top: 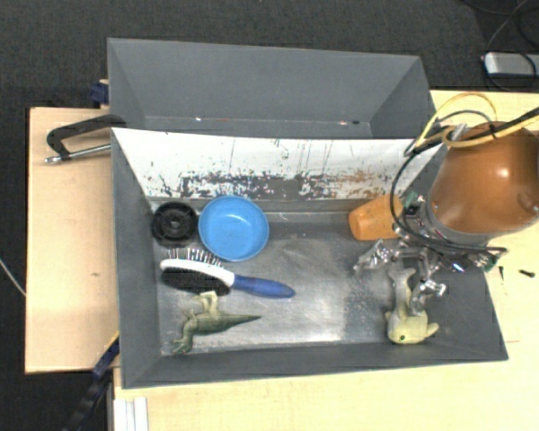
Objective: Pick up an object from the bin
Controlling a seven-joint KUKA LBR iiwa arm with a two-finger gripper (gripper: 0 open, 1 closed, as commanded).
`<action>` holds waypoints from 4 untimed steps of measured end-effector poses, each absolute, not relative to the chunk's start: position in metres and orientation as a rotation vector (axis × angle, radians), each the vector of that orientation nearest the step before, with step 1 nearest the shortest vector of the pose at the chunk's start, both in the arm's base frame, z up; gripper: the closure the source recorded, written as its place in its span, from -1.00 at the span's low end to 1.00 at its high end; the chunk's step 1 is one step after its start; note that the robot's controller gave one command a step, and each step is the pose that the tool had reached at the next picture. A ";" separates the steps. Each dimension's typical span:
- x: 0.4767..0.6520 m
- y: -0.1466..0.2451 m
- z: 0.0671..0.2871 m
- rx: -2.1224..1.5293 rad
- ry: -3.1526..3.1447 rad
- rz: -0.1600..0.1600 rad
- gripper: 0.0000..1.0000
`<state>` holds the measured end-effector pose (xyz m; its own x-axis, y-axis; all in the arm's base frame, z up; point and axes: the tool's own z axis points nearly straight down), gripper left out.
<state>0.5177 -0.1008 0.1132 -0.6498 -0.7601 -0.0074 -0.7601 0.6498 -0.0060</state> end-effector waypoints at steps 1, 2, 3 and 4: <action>0.506 -0.119 0.083 -1.839 2.536 0.010 -1.00; 0.504 -0.121 0.081 -2.024 2.385 0.018 -1.00; 0.503 -0.132 0.081 -2.026 2.399 0.001 1.00; 0.520 -0.104 0.155 -2.603 1.748 -0.008 1.00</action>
Offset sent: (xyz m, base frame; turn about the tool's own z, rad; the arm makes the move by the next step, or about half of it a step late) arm -0.0145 -0.0256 -0.0325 -0.3931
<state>0.5197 -0.1041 0.1547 0.3782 -0.9257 0.0006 -0.9257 -0.3782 -0.0081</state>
